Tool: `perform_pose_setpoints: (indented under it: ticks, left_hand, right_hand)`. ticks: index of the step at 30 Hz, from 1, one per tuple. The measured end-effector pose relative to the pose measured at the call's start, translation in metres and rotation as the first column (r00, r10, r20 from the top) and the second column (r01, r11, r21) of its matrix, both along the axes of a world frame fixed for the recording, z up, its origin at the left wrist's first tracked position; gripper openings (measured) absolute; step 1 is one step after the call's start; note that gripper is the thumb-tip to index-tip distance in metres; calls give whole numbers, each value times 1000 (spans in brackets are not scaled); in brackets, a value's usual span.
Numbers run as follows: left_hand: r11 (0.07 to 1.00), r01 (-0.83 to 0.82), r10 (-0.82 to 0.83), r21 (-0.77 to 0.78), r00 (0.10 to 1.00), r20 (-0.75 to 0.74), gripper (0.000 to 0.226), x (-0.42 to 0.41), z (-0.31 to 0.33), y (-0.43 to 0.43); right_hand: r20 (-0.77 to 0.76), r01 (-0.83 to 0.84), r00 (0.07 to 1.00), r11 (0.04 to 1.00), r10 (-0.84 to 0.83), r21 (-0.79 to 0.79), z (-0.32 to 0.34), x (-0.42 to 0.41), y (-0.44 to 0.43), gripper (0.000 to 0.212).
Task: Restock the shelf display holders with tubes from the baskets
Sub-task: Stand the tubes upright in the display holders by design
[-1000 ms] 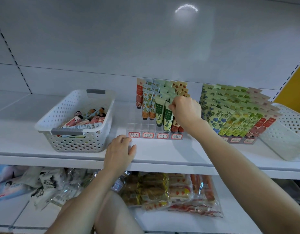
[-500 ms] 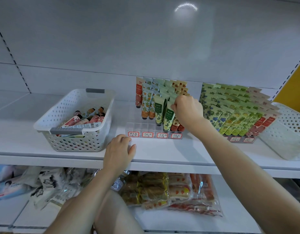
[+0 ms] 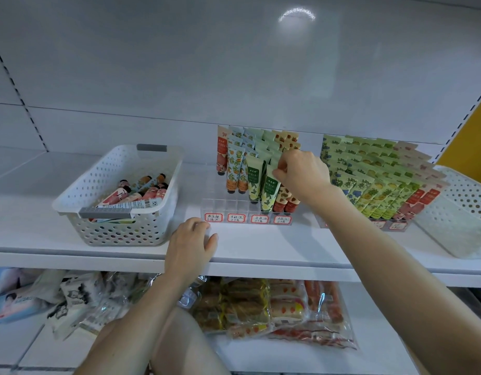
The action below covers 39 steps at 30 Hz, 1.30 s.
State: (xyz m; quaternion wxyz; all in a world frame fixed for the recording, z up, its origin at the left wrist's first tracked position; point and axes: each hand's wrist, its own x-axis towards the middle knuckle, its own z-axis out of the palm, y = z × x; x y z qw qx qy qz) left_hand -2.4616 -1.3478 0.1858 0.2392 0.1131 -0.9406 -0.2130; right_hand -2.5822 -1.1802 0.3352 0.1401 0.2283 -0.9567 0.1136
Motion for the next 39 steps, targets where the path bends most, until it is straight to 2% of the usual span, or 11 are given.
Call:
perform_pose_setpoints:
  ticks: [12, 16, 19, 25, 32, 39]
  left_hand:
    - [1000, -3, 2, -25, 1000, -15, 27, 0, 0, -1]
    - [999, -1, 0, -32, 1000, -14, 25, 0, 0, -1]
    - [1000, -6, 6, -15, 1000, -8, 28, 0, 1, 0]
    - [1000, -9, 9, -15, 1000, -10, 28, 0, 0, -1]
    - [1000, -6, 6, -7, 1000, 0, 29, -1, 0, -1]
    - [1000, -15, 16, -9, 1000, 19, 31, 0, -1, -1]
  right_hand:
    - [-82, -7, 997, 1000, 5, -18, 6, -3, -6, 20]
    - [-128, -69, 990, 996, 62, -52, 10, -3, -17, 28]
    - [-147, -91, 985, 996, 88, -15, 9, -4, -27, 33]
    - [-144, -56, 988, 998, 61, 36, 7, -10, -29, 21]
    - [-128, -19, 991, 994, 33, 111, 8, -10, -31, 20]
    - [-128, -23, 991, 995, 35, 97, 8, -10, -30, 21]
